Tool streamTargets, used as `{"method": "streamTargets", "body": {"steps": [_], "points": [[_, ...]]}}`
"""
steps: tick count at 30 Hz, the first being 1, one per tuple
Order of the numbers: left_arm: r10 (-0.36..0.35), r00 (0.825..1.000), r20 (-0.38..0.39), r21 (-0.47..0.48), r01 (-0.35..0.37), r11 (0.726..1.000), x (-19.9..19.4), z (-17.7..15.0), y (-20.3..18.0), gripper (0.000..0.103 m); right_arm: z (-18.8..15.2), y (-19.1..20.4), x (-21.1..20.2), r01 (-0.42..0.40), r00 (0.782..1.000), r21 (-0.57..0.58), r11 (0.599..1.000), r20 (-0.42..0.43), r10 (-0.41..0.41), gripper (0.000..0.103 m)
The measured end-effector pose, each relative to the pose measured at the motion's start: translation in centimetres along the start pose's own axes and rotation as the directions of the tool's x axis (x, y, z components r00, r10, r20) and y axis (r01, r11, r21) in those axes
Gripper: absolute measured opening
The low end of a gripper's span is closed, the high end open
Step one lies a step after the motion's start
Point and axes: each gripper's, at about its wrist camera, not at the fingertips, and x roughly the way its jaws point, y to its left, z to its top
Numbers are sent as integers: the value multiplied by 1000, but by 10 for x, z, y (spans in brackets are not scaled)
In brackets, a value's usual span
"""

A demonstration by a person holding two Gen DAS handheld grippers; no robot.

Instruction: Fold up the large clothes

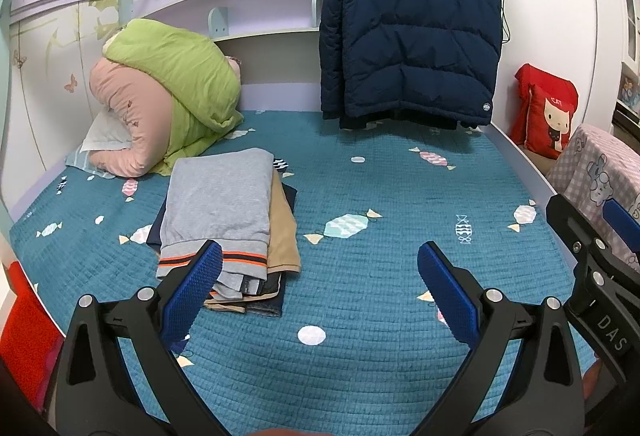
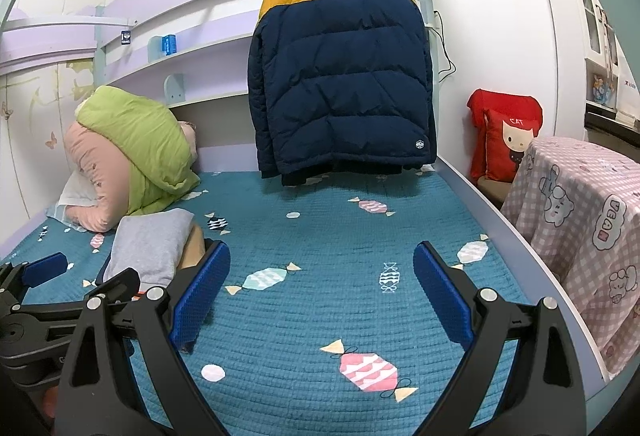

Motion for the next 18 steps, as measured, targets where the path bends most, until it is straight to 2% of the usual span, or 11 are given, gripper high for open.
{"method": "streamTargets", "body": {"steps": [18], "points": [[-3, 1000, -1, 6, 3, 1000, 0, 0, 0, 98, -1, 6, -7, 15, 1000, -5, 1000, 0, -15, 90]]}}
